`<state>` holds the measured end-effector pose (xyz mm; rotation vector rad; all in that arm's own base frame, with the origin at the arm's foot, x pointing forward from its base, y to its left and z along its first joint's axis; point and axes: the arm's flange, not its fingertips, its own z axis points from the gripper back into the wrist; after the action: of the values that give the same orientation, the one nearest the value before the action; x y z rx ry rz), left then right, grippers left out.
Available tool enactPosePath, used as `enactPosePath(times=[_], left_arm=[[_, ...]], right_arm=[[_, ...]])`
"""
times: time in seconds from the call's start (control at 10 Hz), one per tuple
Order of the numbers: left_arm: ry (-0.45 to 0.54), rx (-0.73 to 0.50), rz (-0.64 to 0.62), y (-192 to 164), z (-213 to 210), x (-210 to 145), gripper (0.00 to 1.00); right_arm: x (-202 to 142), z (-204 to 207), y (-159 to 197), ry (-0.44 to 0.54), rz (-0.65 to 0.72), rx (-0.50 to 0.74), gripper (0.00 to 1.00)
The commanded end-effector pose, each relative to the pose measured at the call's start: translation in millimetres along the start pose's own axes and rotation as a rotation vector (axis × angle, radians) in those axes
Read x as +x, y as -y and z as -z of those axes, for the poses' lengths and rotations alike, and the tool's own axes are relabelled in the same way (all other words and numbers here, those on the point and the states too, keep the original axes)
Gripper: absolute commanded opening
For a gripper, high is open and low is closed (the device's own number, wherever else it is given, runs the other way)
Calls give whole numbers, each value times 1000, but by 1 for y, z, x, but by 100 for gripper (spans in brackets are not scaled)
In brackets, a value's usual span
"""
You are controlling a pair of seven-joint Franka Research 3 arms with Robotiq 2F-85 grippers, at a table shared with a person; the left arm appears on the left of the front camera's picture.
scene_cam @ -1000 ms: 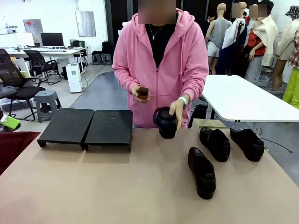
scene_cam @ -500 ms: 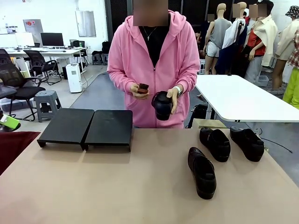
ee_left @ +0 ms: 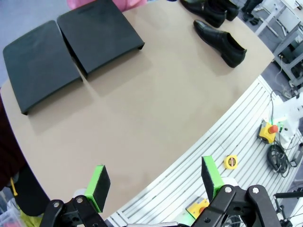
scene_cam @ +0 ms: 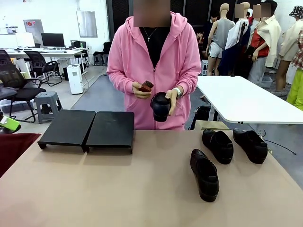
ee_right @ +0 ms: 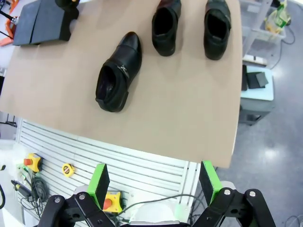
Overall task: Organize the shoes by placing them on the stand.
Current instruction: Pick up one Shoe and place it in the middle of the table.
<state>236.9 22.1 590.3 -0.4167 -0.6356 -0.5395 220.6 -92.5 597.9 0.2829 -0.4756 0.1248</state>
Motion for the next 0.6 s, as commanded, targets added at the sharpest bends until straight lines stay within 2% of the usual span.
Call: enactPosePath(times=[0.0,0.1,0.2,0.3,0.5], left_arm=[[2,-14,13,-1,-1,-1,100],[2,-14,13,-1,-1,-1,100],[2,-14,13,-1,-1,-1,100],[2,-14,13,-1,-1,-1,100],[2,-14,13,-1,-1,-1,100]], right_arm=[[4,-3,0,0,-11,1,100],[0,0,0,0,0,0,100],[40,31,10,-100,91,-57,100],[81,70,15,-148,131,-107,100],[139,127,14,-102,201,-214,100]])
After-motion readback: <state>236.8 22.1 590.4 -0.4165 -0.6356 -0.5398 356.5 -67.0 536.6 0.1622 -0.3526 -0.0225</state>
